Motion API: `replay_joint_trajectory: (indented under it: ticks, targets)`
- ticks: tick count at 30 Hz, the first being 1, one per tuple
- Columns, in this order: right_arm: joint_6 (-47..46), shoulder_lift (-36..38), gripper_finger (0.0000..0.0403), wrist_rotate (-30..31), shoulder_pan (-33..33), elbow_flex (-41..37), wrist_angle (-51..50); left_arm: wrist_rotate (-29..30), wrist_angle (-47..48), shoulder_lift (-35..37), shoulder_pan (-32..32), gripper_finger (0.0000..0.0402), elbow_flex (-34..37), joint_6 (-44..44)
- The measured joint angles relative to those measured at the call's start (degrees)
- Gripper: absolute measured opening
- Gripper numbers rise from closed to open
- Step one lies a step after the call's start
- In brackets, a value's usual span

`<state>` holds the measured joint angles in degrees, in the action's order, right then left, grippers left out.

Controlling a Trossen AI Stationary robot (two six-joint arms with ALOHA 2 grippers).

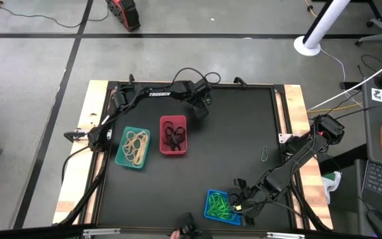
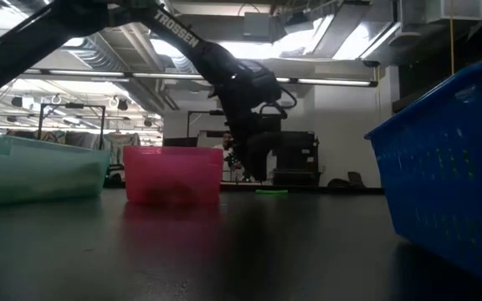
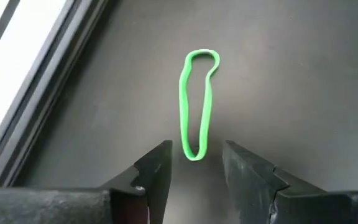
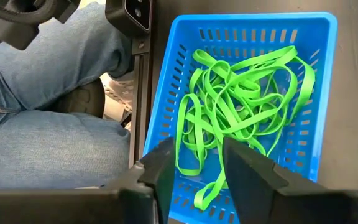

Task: Sort rubber bands into baskets
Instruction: Put the green rubber band into the blue bin

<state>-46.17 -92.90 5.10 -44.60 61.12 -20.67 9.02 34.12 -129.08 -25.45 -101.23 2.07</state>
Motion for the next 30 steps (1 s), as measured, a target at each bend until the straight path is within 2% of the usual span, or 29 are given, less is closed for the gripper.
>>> replay_joint_trajectory:
  ticks: [5,14,22,30]
  targets:
    - [0.00,0.02,0.0134,0.02,0.00,0.00,-0.02,-5.33,-0.98,-0.58,-1.28,0.0141,-0.15,0.36]
    - [0.00,0.04,0.0134,0.04,0.00,-0.04,-0.44,-8.43,-1.00,-3.58,-2.91,0.0141,-0.09,2.29]
    - [0.00,0.04,0.0134,0.04,0.00,-0.04,-0.33,-8.34,-1.44,-3.72,-2.78,0.0139,-0.10,6.95]
    - [-0.08,0.04,0.0134,-0.12,0.00,-0.04,0.02,-8.38,-1.55,-3.74,-2.69,0.0102,-0.10,14.22]
